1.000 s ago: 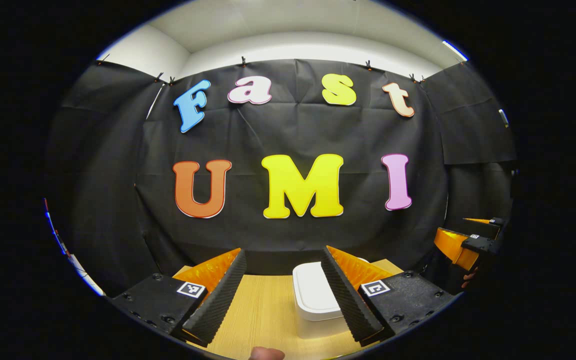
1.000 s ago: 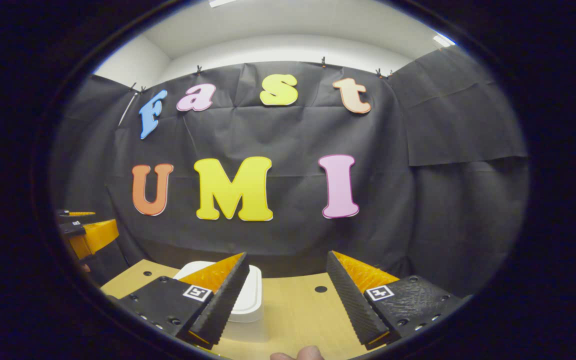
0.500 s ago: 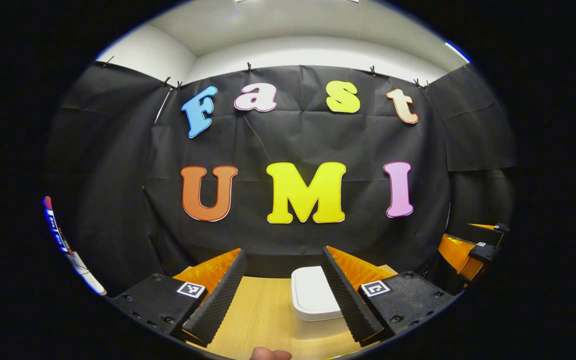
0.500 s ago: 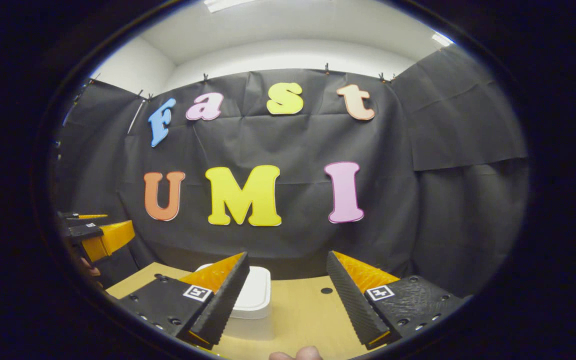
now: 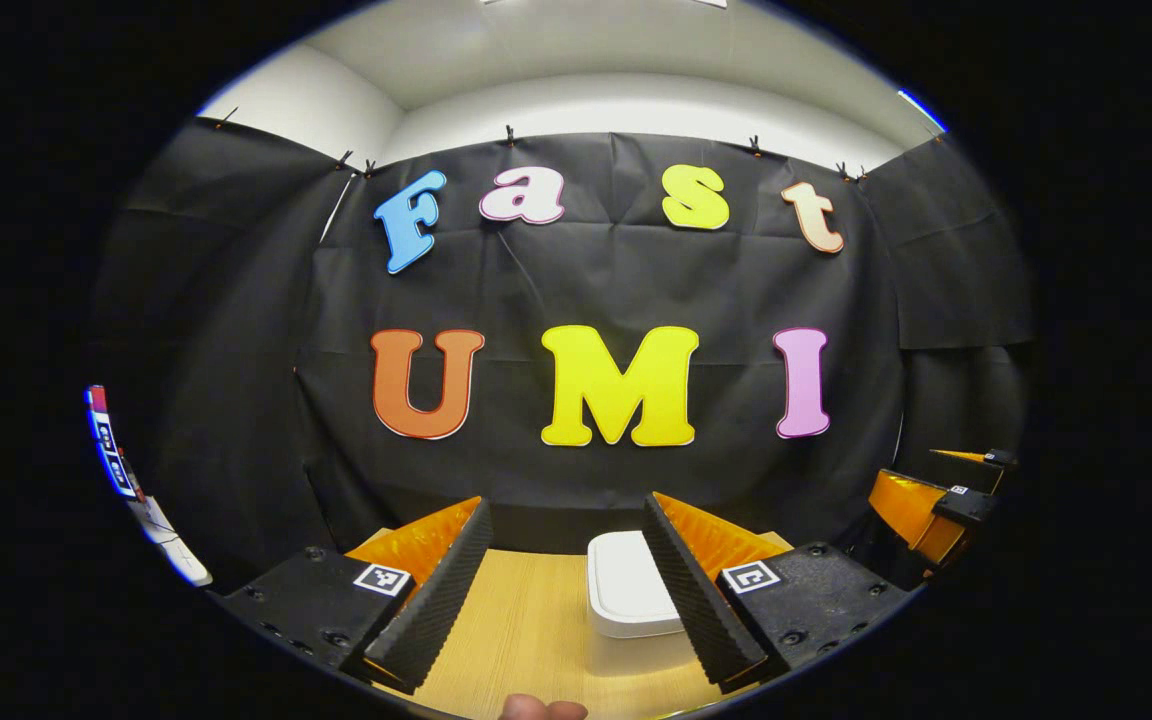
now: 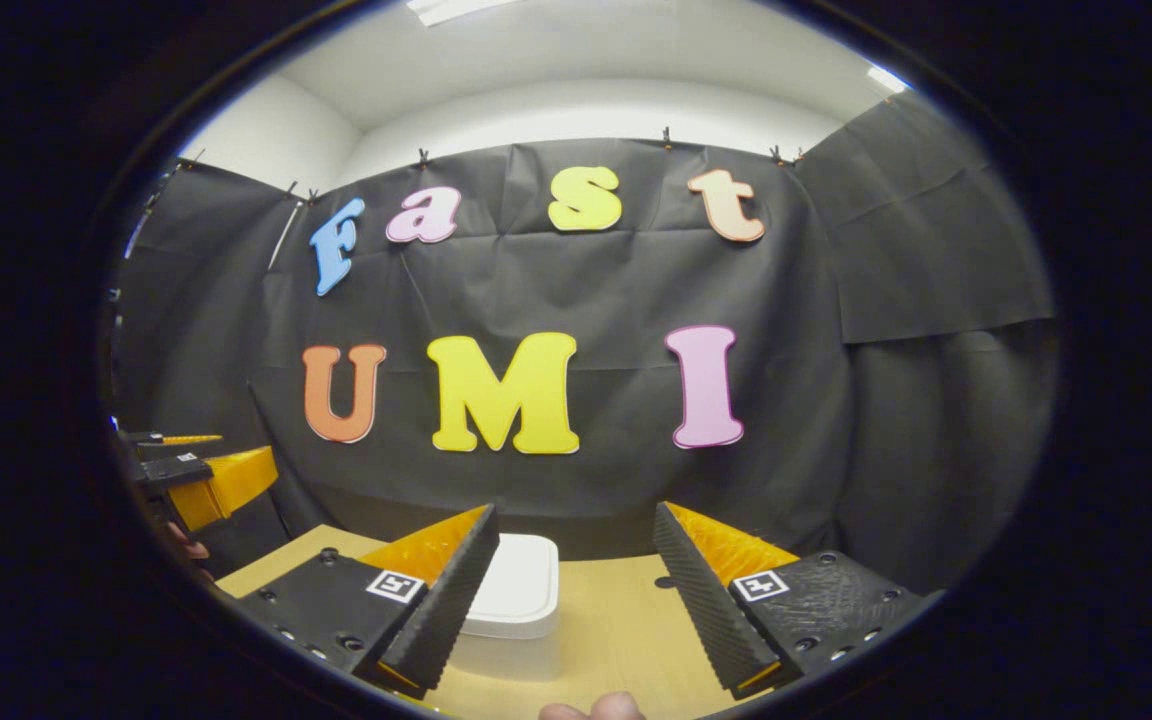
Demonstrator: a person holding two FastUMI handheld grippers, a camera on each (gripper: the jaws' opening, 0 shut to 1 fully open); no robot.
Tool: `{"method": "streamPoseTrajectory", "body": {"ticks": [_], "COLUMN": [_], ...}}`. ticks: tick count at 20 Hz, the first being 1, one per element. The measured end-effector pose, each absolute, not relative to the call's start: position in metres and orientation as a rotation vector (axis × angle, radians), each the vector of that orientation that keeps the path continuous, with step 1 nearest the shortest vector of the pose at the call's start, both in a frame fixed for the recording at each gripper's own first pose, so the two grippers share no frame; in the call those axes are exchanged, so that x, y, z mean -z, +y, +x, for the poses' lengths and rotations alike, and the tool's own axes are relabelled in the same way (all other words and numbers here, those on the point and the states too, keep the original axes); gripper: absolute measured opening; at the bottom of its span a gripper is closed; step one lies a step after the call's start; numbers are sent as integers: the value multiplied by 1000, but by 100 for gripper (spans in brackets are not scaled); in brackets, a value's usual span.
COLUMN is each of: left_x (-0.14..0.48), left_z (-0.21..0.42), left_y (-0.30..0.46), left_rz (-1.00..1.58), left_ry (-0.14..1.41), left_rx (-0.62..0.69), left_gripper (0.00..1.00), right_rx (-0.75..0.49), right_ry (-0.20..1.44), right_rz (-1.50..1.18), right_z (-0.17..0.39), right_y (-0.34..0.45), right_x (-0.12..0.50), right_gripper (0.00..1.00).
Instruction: Press the lid of the desktop garbage bin to open it, pick up the crumpled paper on the desktop and throw it into the bin, then pick up the pop can on the desktop and drop it into the bin, and finally close the garbage bin lid.
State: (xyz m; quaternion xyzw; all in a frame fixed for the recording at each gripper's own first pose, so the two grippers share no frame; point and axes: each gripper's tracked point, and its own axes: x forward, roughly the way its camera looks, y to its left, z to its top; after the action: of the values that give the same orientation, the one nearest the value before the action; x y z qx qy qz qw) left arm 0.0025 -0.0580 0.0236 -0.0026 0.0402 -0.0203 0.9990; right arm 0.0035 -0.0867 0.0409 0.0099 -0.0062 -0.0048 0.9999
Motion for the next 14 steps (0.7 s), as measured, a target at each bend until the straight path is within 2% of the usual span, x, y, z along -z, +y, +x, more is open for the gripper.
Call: {"method": "streamPoseTrajectory", "body": {"ticks": [14], "left_x": [-25], "left_z": [12], "left_y": [-45], "left_rz": [6], "left_ry": [81], "left_rx": [42], "left_gripper": [97], "right_rx": [-9], "right_ry": [9], "right_rz": [35], "right_z": [26], "right_y": [-62], "right_x": [-37], "right_gripper": [95]}}
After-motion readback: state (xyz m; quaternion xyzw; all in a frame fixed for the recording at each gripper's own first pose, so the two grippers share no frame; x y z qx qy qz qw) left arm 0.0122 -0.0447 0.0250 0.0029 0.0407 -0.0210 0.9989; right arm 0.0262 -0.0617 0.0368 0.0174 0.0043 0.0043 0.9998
